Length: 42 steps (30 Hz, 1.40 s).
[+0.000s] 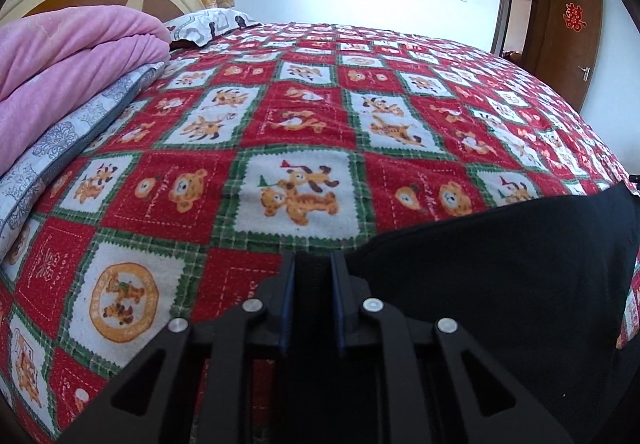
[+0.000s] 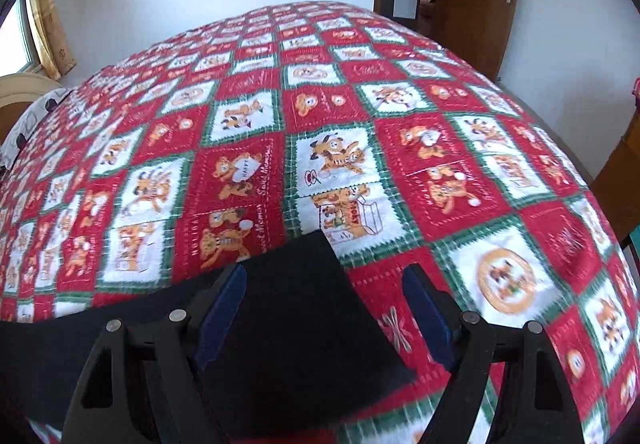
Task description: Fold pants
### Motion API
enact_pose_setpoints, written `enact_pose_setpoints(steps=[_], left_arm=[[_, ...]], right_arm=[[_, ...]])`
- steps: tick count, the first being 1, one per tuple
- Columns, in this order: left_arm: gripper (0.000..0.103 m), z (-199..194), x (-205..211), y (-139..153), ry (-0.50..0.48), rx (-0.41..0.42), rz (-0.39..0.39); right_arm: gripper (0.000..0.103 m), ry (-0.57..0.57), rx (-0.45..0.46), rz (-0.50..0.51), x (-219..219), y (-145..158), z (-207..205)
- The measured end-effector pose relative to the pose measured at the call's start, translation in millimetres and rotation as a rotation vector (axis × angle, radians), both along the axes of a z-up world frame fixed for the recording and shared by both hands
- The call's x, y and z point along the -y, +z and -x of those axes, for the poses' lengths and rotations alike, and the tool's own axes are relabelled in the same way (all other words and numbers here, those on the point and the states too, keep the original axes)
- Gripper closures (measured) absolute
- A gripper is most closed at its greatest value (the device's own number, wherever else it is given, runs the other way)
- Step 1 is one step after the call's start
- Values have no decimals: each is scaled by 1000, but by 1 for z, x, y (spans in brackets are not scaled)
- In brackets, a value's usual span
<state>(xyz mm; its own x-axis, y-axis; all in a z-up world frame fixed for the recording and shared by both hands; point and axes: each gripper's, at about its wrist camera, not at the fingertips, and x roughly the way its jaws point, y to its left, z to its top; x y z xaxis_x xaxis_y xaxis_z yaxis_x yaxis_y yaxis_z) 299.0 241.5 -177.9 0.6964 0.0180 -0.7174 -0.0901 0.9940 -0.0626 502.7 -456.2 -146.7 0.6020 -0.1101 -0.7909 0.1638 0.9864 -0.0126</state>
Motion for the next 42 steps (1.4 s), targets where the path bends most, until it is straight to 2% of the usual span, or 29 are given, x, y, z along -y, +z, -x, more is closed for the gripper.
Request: enact_pose_setpoints(steps=[8, 10, 11, 13, 14, 16, 18, 23, 26, 33, 42], left_arm=[[86, -1, -5, -2, 0, -2, 36], [86, -2, -5, -2, 0, -2, 42], [86, -2, -5, -2, 0, -3, 43], [86, -3, -5, -3, -4, -7, 51], [86, -4, -6, -3, -6, -10, 65], [86, -4, -12, -3, -8, -11, 113], [86, -4, -14, -3, -9, -8, 131], [88, 1, -7, 2, -7, 17, 88], [89, 6, -7, 8, 0, 39, 75], [89, 20, -10, 32, 1, 114, 98], [89, 48, -13, 61, -24, 217, 173]], right_arm=[[22, 3, -58, -13, 13, -30, -27], [25, 10, -59, -26, 15, -34, -28], [31, 19, -58, -26, 14, -35, -28], [52, 46, -50, -33, 12, -35, -28], [70, 63, -47, -46, 10, -35, -28], [83, 84, -47, -55, 6, -32, -29], [90, 91, -49, -51, 3, -30, -29], [95, 59, -13, -62, 5, -19, -17], [95, 63, 22, -34, 1, -5, -6], [95, 83, 125, -11, -3, 41, 33], [95, 79, 221, -29, 2, 76, 96]])
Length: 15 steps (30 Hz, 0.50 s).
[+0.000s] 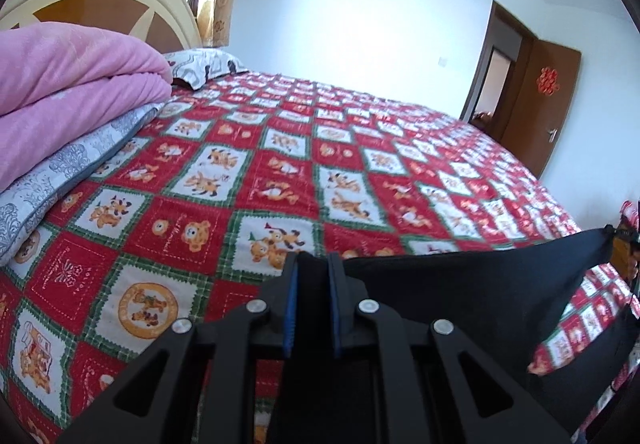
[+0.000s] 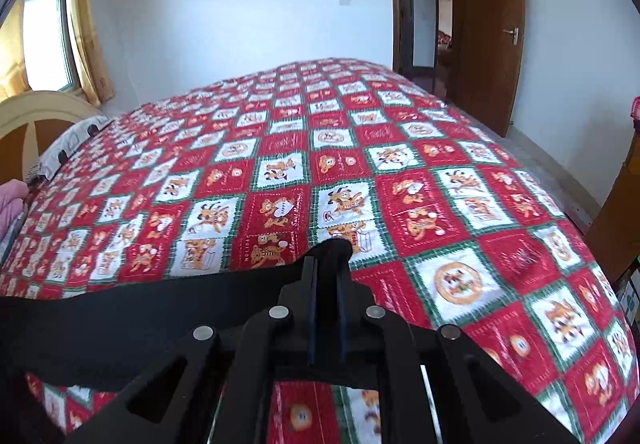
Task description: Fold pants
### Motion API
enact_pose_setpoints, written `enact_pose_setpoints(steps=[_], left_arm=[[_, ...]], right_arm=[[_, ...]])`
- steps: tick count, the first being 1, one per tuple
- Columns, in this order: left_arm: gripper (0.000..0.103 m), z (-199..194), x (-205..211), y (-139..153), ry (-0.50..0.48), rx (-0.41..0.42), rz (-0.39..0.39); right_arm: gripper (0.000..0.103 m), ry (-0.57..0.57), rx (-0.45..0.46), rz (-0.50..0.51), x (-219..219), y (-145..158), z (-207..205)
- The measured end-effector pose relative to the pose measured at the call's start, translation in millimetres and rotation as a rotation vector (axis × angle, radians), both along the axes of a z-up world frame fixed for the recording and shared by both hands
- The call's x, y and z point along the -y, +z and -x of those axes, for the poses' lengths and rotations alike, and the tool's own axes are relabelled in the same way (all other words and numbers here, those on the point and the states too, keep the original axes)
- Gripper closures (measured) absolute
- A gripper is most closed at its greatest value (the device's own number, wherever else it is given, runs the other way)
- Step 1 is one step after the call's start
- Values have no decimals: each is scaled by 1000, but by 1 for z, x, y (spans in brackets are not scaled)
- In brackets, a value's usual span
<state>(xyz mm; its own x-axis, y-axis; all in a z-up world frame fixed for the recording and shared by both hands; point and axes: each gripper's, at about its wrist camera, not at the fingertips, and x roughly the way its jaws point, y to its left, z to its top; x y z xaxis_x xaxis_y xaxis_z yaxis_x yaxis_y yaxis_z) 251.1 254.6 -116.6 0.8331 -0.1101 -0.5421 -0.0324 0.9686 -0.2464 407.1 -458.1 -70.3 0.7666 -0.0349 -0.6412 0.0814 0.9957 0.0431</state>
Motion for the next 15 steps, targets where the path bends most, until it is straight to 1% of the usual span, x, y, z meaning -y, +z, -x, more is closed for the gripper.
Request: enact_pose_setpoints(steps=[3, 10, 15], left_arm=[[89, 11, -1, 5, -6, 24, 16], [89, 40, -5, 15, -23, 99, 85], [89, 69, -7, 14, -44, 151, 123]], right_arm=[[95, -7, 32, -12, 5, 9, 26], [95, -13, 127, -44, 19, 30, 91], [95, -13, 185, -62, 28, 39, 142]])
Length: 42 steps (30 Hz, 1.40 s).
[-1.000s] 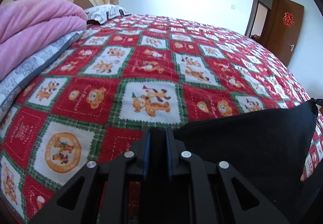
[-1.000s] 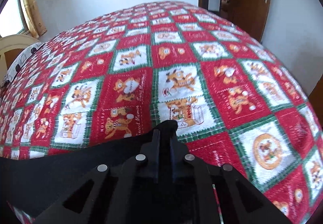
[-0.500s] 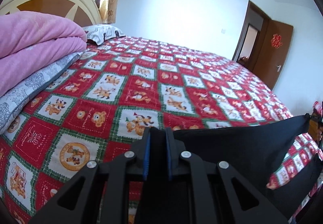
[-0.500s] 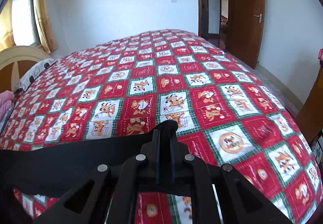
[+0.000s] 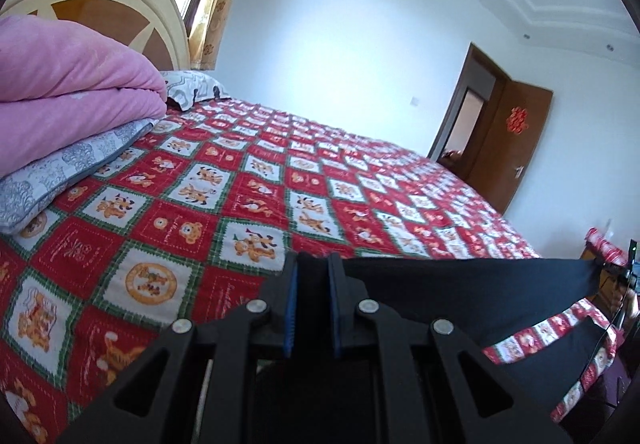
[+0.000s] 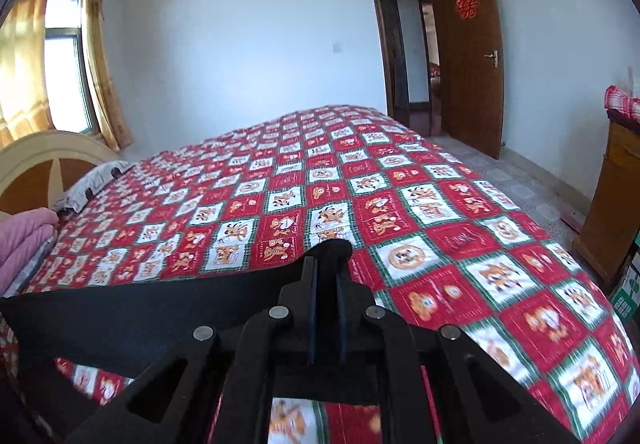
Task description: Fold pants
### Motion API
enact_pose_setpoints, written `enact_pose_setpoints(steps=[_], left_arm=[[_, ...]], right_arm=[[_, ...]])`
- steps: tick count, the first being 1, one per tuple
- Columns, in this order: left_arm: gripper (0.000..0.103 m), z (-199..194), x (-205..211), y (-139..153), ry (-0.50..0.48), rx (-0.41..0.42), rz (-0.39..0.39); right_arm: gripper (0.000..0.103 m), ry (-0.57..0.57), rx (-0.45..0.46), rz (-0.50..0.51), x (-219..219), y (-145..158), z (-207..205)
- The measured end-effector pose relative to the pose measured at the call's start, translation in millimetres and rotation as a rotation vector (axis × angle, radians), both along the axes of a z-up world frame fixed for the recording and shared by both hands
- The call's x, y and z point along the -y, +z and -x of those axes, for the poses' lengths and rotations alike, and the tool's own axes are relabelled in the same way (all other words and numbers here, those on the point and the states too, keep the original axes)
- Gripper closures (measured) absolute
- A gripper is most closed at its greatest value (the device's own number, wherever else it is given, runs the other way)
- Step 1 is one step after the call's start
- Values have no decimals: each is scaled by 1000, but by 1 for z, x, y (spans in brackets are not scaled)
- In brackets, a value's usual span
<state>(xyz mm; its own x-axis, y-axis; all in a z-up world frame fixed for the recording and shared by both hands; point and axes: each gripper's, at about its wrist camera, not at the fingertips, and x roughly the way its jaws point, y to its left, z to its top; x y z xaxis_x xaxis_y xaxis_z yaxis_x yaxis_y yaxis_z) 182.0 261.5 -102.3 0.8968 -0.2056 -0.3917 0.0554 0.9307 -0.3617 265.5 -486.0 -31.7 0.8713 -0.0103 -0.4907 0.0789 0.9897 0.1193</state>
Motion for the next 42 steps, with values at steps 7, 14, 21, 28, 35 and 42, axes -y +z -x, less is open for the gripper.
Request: enact_pose_setpoints(steps=[7, 14, 21, 28, 35, 42], left_arm=[[89, 47, -5, -15, -46, 30, 53], [89, 79, -1, -48, -91, 0, 10], [88, 97, 1, -74, -141, -18, -54], [77, 110, -5, -86, -148, -45, -100], [69, 126, -20, -90, -102, -72, -134], [69, 133, -48, -94, 8, -102, -88]], right_arm=[[95, -1, 25, -41, 11, -10, 65], [95, -21, -12, -87, 18, -42, 112], [95, -23, -64, -136, 29, -71, 144], [95, -32, -135, -138, 33, -86, 160], [85, -34, -159, -138, 37, -90, 180], [68, -65, -174, -120, 44, -87, 204]])
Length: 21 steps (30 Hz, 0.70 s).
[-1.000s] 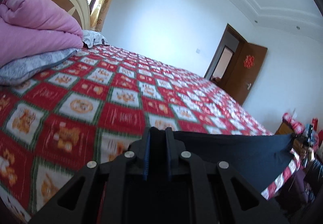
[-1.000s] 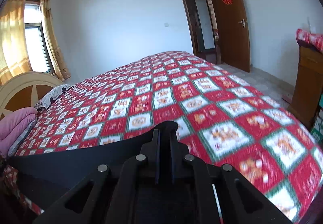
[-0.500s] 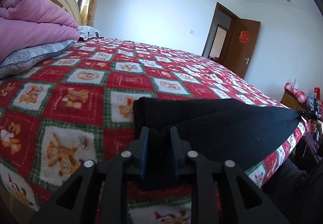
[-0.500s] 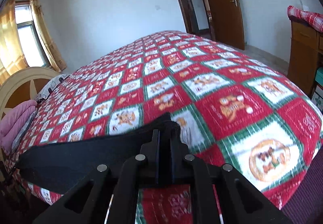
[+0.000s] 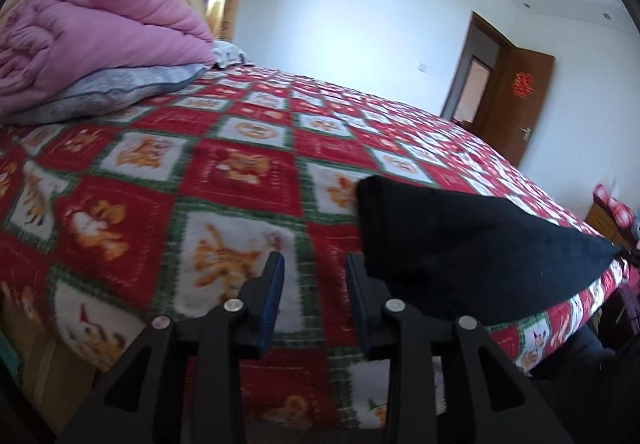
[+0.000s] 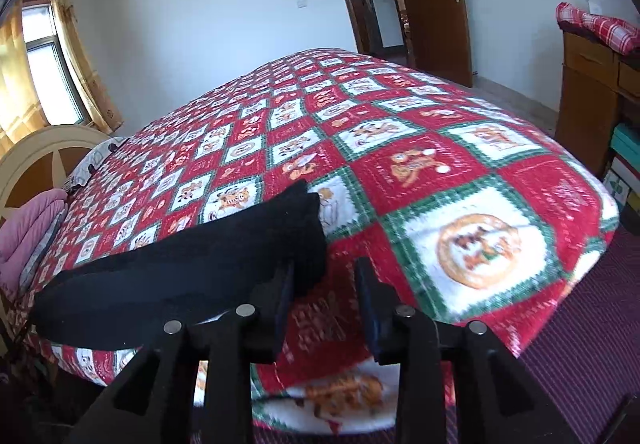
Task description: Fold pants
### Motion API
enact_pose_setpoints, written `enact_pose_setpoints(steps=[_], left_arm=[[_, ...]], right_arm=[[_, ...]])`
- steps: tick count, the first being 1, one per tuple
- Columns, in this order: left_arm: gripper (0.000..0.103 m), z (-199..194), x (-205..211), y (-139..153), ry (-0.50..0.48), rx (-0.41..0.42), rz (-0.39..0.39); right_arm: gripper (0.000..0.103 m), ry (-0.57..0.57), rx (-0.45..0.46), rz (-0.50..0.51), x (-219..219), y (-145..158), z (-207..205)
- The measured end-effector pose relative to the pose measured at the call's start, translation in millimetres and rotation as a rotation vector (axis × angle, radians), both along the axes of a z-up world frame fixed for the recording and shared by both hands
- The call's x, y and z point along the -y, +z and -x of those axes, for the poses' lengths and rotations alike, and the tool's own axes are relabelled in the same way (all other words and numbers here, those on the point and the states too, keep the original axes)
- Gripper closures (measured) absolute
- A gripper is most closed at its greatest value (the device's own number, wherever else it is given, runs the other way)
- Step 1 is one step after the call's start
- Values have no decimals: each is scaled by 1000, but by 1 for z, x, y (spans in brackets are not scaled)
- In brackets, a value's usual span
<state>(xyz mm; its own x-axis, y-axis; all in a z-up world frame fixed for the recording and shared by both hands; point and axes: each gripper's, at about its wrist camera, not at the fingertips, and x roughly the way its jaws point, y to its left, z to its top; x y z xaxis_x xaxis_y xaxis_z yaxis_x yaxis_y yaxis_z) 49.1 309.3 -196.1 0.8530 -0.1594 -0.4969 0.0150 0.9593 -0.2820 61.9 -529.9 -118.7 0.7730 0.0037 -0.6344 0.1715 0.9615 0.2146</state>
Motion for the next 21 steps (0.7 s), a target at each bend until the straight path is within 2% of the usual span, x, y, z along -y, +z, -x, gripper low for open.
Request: enact_pose_setpoints(steps=[4, 6, 10, 13, 16, 21], left_arm=[[69, 5, -2, 6, 19, -7, -10], [69, 6, -2, 8, 23, -9, -6], [69, 11, 0, 10, 6, -24, 31], [69, 14, 6, 11, -29, -37, 67], [69, 14, 16, 11, -69, -51, 83], [69, 7, 40, 9, -125, -71, 80]], right_arm=[[68, -23, 8, 40, -3, 10, 15], [65, -46, 9, 49, -2, 14, 21], [62, -100, 31, 56, -2, 23, 32], [62, -94, 57, 52, -15, 31, 37], [62, -22, 79, 83, -50, 42, 33], [58, 220, 55, 138, -140, 37, 6]])
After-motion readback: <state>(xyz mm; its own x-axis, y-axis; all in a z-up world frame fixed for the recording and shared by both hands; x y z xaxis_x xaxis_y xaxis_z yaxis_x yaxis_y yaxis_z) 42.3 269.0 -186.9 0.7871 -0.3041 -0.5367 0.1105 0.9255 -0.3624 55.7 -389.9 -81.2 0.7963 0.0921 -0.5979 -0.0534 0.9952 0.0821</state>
